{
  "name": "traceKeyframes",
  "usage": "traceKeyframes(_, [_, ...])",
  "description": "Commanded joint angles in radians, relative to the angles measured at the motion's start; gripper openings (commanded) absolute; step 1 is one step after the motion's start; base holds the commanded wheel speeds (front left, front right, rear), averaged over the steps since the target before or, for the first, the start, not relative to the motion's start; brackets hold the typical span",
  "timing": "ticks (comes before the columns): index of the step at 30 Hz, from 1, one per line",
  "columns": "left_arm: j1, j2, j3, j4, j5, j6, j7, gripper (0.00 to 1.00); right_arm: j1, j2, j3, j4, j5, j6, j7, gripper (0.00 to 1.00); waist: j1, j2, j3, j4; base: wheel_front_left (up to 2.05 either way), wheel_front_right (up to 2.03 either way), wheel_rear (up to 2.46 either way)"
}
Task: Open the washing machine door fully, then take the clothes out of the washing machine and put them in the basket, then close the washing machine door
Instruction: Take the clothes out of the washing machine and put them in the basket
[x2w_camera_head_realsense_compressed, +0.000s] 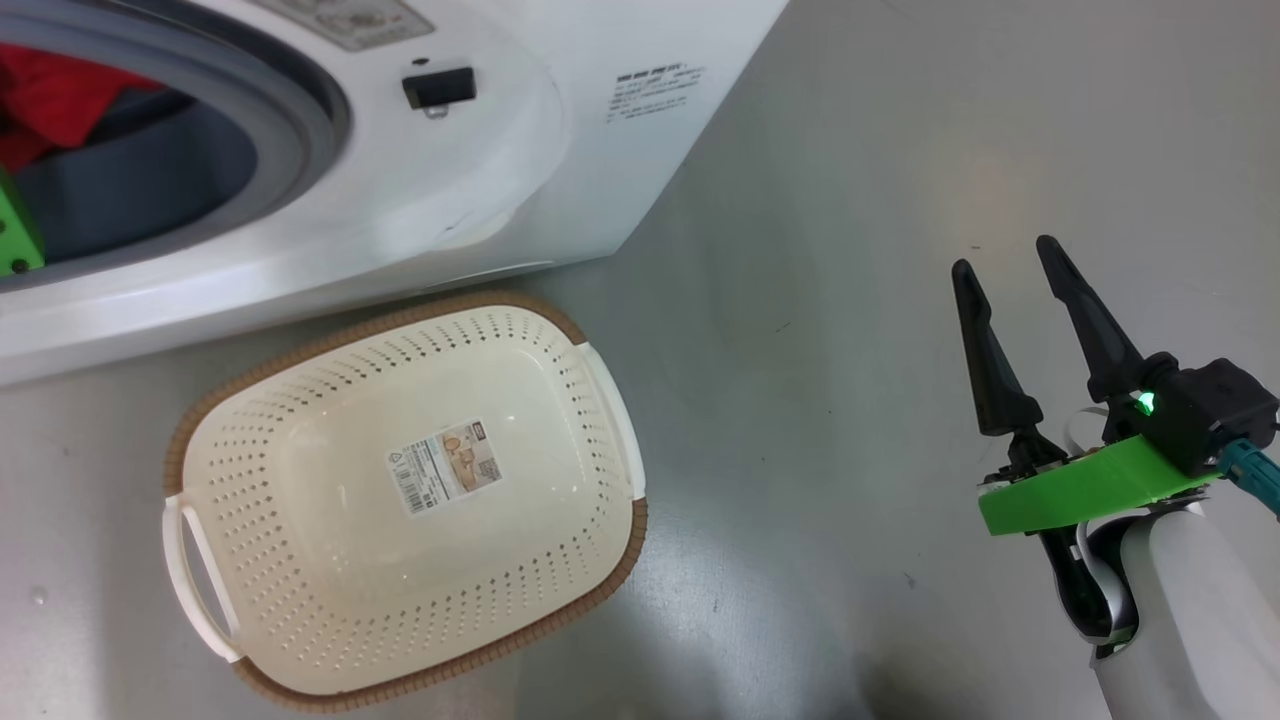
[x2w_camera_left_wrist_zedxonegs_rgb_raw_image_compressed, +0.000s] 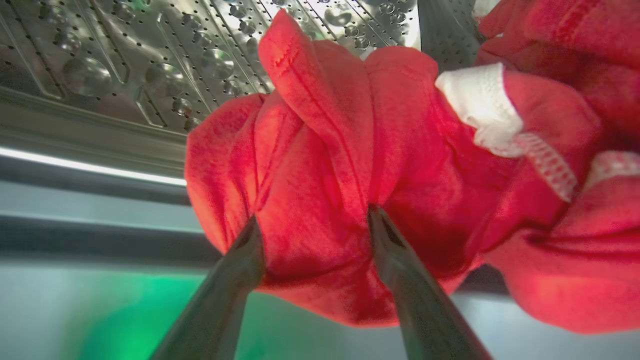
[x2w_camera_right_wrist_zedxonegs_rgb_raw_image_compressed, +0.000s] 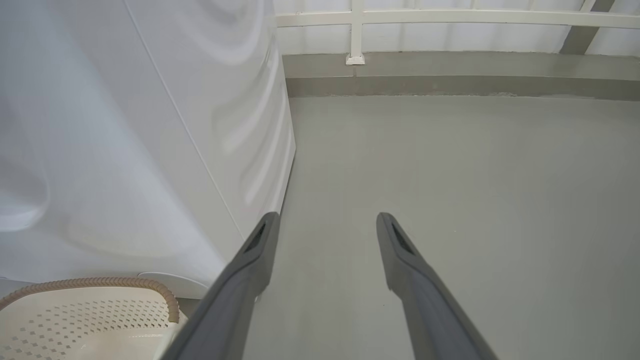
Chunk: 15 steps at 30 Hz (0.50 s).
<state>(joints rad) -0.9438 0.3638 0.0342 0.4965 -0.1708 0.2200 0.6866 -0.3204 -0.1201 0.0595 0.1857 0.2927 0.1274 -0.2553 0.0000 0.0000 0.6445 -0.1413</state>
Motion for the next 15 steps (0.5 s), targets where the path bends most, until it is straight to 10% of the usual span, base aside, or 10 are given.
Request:
traceKeyframes(1, [0.042, 0.053, 0.023, -0.03, -0.011, 0.005, 0.017, 0.58, 0.006, -0.004, 0.022, -0.023, 0.008, 0.003, -0.006, 1.0, 0.0, 0.0, 0.002, -0.001, 0.0, 0.0, 0.0])
traceKeyframes(3, [0.053, 0.058, 0.02, -0.05, -0.01, 0.0, 0.004, 0.04, 0.004, -0.004, 0.024, -0.024, 0.011, 0.003, -0.006, 1.0, 0.0, 0.0, 0.004, -0.004, 0.0, 0.0, 0.0])
traceKeyframes(15, [0.121, -0.008, 0.047, -0.077, -0.09, -0.038, -0.224, 0.0, -0.007, -0.005, 0.018, -0.02, 0.018, 0.003, -0.006, 1.0, 0.0, 0.0, 0.007, -0.001, 0.0, 0.0, 0.0])
